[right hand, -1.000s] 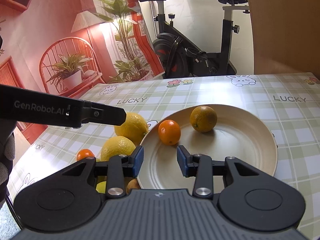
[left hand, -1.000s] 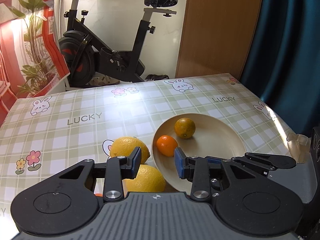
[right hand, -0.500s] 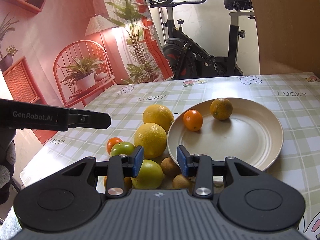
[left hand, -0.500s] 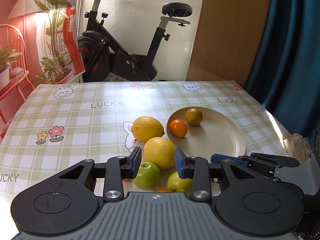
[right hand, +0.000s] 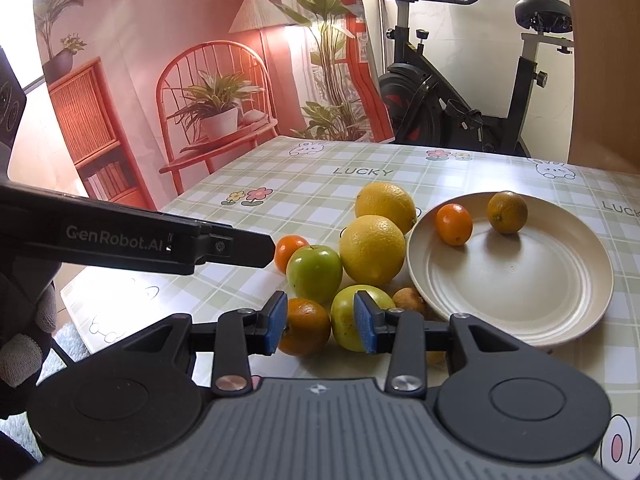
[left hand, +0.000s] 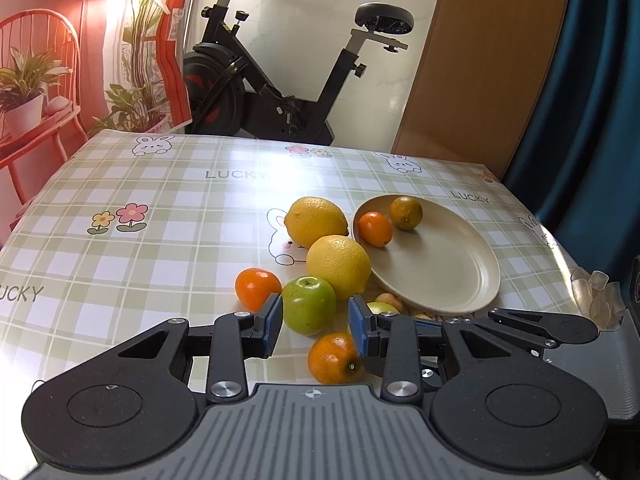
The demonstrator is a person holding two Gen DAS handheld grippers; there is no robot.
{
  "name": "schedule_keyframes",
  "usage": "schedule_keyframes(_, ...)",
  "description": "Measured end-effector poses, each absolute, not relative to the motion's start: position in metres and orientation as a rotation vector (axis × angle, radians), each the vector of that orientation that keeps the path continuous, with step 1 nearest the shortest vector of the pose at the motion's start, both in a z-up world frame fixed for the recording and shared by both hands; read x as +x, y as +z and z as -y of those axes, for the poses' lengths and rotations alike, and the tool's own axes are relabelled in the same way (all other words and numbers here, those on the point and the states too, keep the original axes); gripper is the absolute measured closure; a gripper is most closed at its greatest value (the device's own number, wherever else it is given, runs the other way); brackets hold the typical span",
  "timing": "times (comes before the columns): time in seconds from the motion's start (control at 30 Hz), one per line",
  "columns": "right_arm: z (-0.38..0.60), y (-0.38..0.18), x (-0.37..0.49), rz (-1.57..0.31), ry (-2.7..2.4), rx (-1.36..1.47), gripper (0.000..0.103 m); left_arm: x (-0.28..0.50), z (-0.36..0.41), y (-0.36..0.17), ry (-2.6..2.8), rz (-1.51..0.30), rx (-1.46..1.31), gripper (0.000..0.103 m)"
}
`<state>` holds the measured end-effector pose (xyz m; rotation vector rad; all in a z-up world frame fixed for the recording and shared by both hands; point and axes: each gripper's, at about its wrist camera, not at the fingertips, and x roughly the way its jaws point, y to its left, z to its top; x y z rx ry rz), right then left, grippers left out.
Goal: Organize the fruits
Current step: 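Withdraw the left tool from the plate toward the fruit pile, then close the left tool's fingers on an orange at the pile's edge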
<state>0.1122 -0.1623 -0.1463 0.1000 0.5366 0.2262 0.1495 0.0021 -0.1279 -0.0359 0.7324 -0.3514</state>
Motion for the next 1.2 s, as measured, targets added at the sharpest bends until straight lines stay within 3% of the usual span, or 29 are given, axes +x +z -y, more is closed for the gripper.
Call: schedule_keyframes(1.2,0.136,-0.188,0.143,-0.643,0.334,0.018,0.061,0.174,-0.017,-0.179,-0.445,-0.874,-0.192,0.061)
